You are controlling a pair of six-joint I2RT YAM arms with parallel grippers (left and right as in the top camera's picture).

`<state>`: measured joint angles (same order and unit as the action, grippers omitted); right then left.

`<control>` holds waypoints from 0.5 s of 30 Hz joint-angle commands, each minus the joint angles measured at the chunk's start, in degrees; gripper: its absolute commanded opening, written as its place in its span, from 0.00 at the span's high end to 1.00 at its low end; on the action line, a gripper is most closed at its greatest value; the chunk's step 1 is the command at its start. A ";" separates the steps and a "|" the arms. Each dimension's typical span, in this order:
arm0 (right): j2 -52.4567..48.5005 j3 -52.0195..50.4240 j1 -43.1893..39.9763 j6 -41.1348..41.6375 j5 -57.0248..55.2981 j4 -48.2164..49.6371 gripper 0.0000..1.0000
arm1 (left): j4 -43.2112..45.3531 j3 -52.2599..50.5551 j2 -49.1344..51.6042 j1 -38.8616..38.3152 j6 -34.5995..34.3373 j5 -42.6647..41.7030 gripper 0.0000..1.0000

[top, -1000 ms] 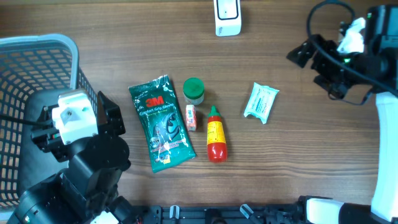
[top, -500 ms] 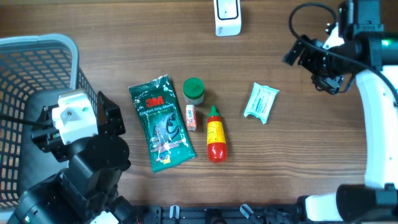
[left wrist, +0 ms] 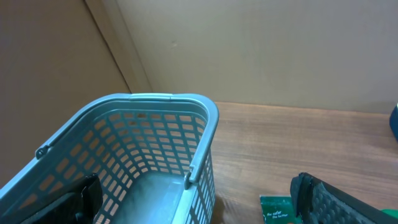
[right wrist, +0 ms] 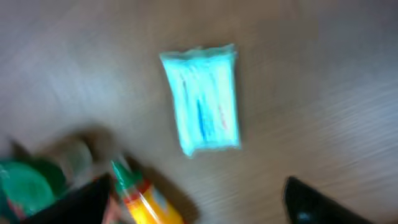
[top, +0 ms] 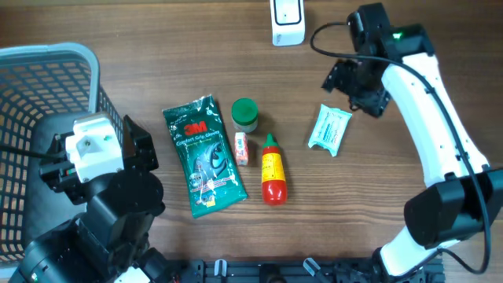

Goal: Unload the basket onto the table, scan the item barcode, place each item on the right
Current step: 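Reach the right gripper to the light-green wipes packet and grasp it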

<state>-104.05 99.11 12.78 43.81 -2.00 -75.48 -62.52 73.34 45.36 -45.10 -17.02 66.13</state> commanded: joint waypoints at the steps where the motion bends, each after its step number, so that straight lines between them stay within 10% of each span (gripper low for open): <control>1: -3.76 -5.20 4.07 -0.22 -4.04 6.27 0.18 | 0.09 0.07 -0.09 -0.07 0.31 -0.09 0.00; 15: -24.98 -6.05 7.96 -0.33 -9.79 9.05 0.34 | 0.09 0.07 -0.09 -0.07 0.31 -0.09 0.00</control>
<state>-125.12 93.78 20.49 43.68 -10.13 -65.54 -62.61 73.34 45.36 -45.10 -17.02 66.13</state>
